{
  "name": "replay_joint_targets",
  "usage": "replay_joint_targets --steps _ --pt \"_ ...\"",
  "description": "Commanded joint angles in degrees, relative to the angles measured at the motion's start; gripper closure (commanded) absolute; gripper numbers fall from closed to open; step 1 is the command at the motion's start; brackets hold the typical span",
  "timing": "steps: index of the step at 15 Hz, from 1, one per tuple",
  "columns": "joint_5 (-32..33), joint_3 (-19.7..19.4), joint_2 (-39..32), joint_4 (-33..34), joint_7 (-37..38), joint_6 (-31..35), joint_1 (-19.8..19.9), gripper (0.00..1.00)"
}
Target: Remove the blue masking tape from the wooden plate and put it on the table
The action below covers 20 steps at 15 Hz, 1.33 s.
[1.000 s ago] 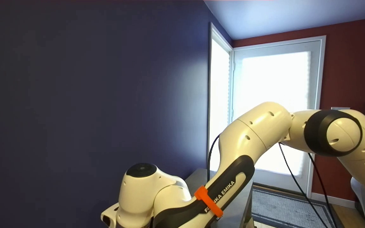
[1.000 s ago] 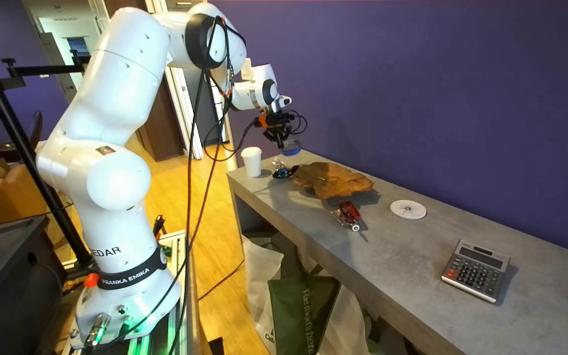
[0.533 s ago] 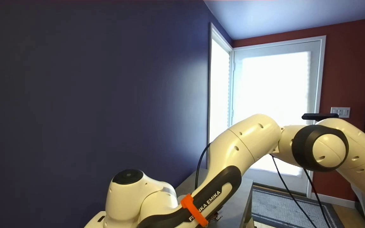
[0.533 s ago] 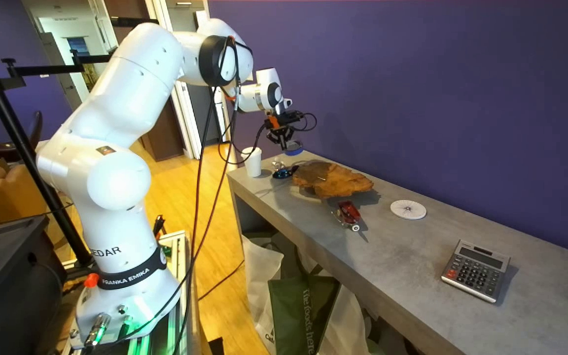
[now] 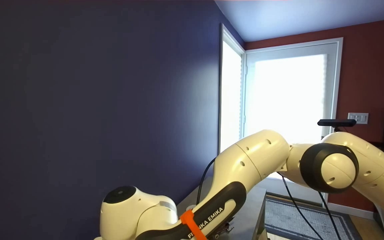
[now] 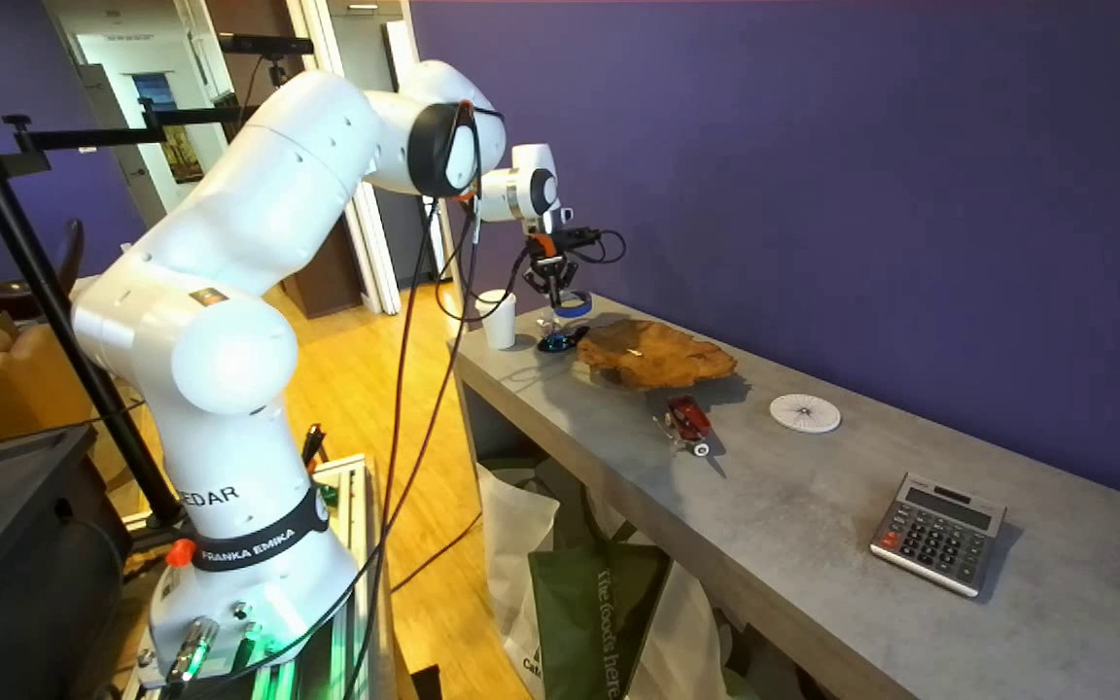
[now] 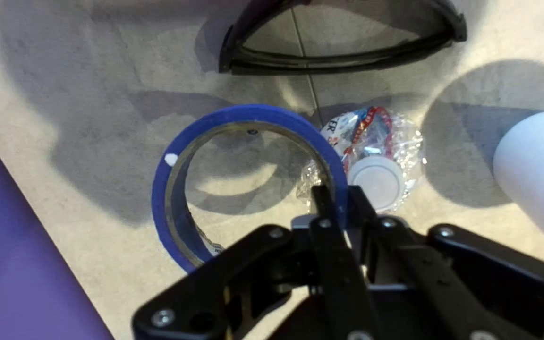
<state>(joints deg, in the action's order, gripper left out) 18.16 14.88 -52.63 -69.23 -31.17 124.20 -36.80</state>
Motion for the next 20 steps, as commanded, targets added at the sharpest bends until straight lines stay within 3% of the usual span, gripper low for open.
replay_joint_targets --steps 1,14,20 --pt "-0.74 1.36 -2.44 5.38 -3.35 -5.76 -0.08 0.97" --pt "-2.93 2.01 -4.31 11.77 -3.60 -18.18 -1.72 0.97" --pt "-3.55 3.89 -4.53 10.54 -4.58 -16.86 -1.06 0.97"
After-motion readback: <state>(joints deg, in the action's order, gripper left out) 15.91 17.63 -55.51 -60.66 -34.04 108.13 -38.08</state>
